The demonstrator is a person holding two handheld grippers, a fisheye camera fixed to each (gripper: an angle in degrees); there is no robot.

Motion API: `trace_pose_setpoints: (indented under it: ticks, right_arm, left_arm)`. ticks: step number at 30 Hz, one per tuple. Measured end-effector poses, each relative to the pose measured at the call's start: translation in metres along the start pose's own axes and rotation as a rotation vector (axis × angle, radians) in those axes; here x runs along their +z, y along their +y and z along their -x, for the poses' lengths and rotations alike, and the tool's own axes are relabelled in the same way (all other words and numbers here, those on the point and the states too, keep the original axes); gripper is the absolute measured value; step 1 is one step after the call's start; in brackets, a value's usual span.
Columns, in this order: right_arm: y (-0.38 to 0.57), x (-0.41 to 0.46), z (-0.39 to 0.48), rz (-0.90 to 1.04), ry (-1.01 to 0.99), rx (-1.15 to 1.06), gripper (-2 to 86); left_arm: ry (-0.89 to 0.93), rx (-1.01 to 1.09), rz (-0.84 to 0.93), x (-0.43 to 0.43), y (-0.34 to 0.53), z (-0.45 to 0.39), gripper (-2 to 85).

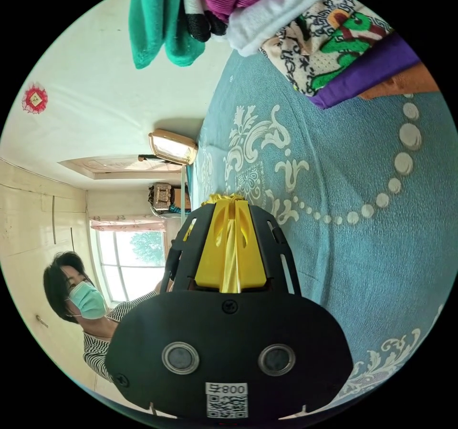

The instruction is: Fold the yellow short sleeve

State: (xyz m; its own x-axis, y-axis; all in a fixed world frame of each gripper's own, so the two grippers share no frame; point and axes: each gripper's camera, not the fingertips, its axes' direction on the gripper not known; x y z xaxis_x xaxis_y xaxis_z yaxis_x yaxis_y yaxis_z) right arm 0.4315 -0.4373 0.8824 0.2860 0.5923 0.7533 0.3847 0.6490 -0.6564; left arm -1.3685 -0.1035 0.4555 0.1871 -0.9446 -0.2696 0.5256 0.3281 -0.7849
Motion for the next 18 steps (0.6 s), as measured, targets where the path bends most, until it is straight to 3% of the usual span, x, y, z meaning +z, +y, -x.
trace_pose_setpoints:
  ticks: [18]
  right_arm:
    - [-0.044,0.021,-0.011,-0.007,-0.004,-0.044,1.6]
  left_arm:
    - [-0.012,0.033,-0.015,0.041,-0.04,-0.005,1.1]
